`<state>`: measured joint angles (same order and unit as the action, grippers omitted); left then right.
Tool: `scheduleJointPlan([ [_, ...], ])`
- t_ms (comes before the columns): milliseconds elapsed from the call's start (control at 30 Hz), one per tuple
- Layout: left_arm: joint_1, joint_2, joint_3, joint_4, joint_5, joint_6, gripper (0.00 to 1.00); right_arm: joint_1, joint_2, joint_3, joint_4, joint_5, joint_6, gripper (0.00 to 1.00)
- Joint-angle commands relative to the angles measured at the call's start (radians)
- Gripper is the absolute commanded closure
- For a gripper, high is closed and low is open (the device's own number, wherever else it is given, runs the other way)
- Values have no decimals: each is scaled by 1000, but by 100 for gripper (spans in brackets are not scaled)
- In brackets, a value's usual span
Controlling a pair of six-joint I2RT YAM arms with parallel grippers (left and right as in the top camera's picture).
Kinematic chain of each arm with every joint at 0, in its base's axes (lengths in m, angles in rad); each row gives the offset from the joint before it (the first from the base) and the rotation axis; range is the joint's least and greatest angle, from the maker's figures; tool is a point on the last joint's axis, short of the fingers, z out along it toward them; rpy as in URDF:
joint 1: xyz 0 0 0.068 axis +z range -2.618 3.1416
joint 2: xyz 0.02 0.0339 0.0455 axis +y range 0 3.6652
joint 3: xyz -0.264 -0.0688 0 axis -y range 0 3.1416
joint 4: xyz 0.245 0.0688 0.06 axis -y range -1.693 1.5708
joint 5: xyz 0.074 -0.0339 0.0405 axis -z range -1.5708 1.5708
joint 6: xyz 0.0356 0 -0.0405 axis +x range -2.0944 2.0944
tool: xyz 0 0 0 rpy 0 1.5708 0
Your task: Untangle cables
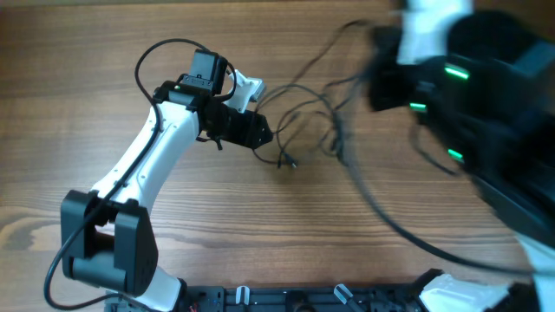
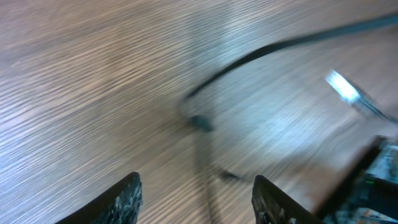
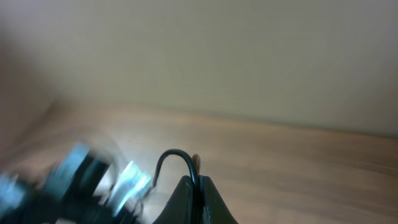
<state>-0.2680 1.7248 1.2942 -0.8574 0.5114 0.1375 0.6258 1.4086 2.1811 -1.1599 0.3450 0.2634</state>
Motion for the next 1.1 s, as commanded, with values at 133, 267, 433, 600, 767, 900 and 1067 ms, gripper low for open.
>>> scheduleJointPlan([
  [133,13,31,-19,-3,-217,5,37,-156,-263,13,120,224,77,96],
  [267,60,31,-19,1,-397,-57,37,-160,-319,13,121,320,77,96],
  [433,274,31,-19,-25,-480,-285,36,-160,-257,11,13,251,85,96],
  [600,463,31,-19,-86,-277,-299,42,-160,-53,11,-45,-219,-13,82],
  [767,510,8,-19,-118,-92,-204,46,-160,244,11,-197,-421,-159,0],
  [900,480,-140,-1,-386,612,434,31,-160,350,7,-406,-427,-159,0],
  [1067,482,-287,4,-289,546,451,0,-156,369,-110,-445,-644,-292,0],
])
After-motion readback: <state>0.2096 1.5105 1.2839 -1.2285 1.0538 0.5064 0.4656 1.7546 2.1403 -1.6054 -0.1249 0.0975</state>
